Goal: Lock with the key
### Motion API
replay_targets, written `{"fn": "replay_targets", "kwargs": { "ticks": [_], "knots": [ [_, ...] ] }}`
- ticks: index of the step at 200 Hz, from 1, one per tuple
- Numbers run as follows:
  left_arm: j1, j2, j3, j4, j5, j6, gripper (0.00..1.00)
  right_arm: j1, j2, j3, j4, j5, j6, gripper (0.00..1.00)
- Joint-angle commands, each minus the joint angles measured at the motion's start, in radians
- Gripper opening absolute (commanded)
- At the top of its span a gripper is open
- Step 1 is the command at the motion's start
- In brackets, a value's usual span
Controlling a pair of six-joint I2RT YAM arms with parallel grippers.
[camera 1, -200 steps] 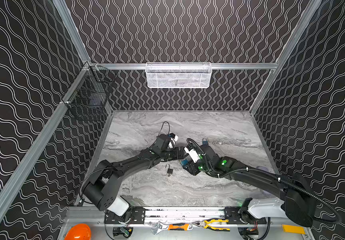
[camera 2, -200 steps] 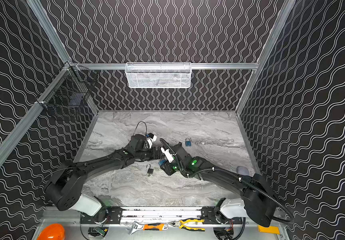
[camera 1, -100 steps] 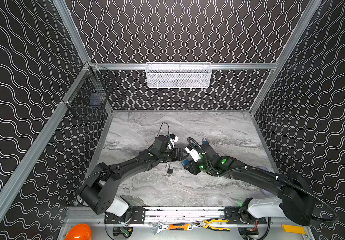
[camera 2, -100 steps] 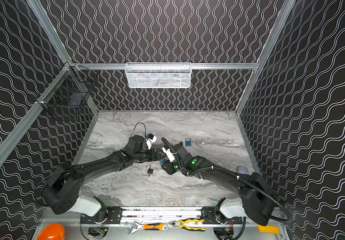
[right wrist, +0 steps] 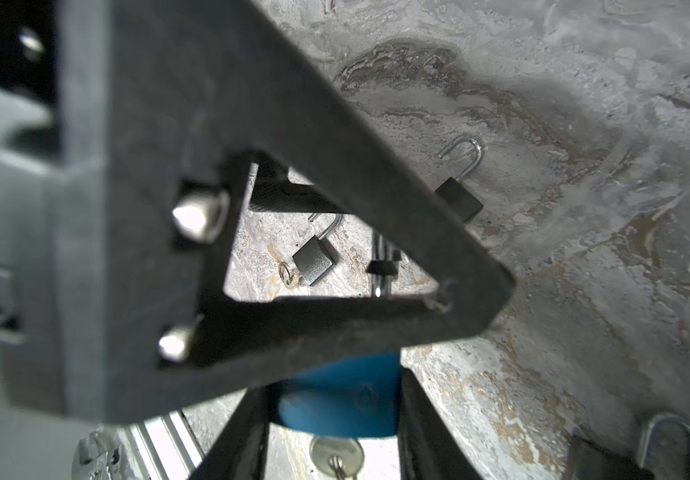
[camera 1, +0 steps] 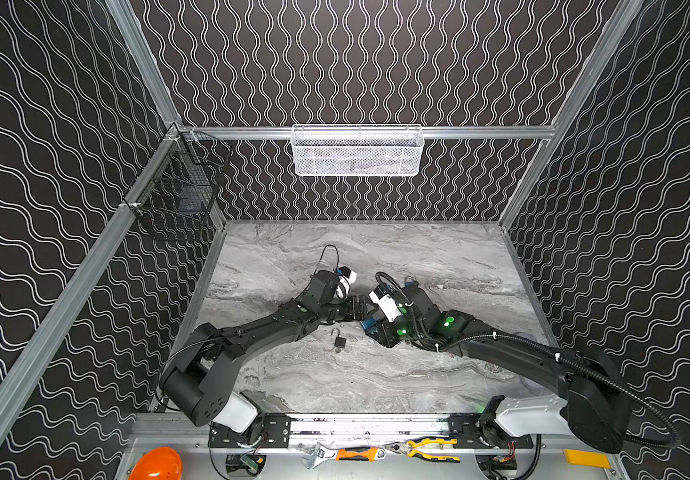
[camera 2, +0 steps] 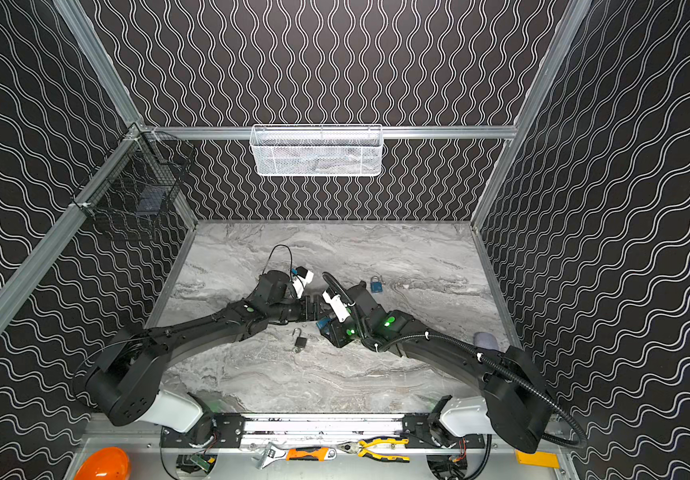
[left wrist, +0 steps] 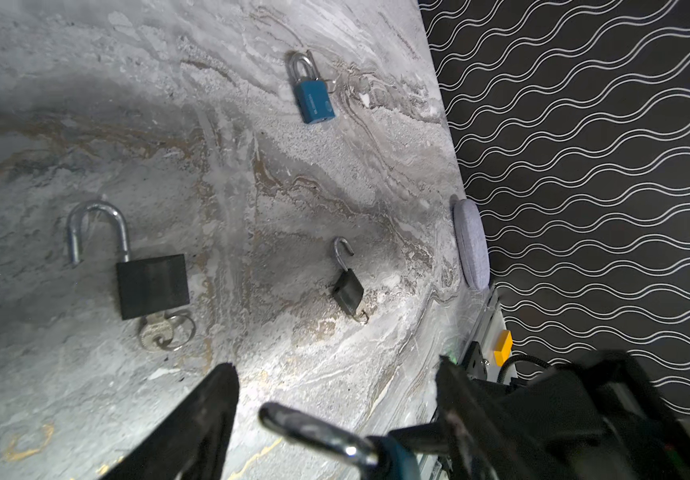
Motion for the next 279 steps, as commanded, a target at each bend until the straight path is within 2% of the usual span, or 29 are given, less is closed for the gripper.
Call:
{"fn": "replay_targets", "kwargs": {
  "ticks": [1,46,96,156,227,279],
  "knots": [
    [0.001,-0.015,0.002,0.038,0.001,0.009,0.78,-0.001,-0.014,0.002,0.050,-0.022,0.005,0.18],
    [0.000,0.001,-0.014,0.115,0.009,-0.004,0.78,0.000,-0.028,-0.003,0.062,-0.062,0.008,0.18],
    [0.000,-0.013,-0.044,0.170,0.055,-0.002,0.77,-0.011,-0.030,-0.007,0.067,-0.054,0.011,0.18],
    [0.000,-0.068,-0.085,0.149,0.053,0.010,0.73,-0.034,0.006,-0.003,0.077,-0.083,0.008,0.18],
    [0.001,-0.068,-0.079,0.112,0.020,0.012,0.64,-0.035,0.011,0.004,0.066,-0.076,0.004,0.17],
    [0.008,-0.055,-0.066,0.108,0.004,0.003,0.53,-0.035,0.016,-0.001,0.067,-0.077,0.002,0.16]
  ]
}}
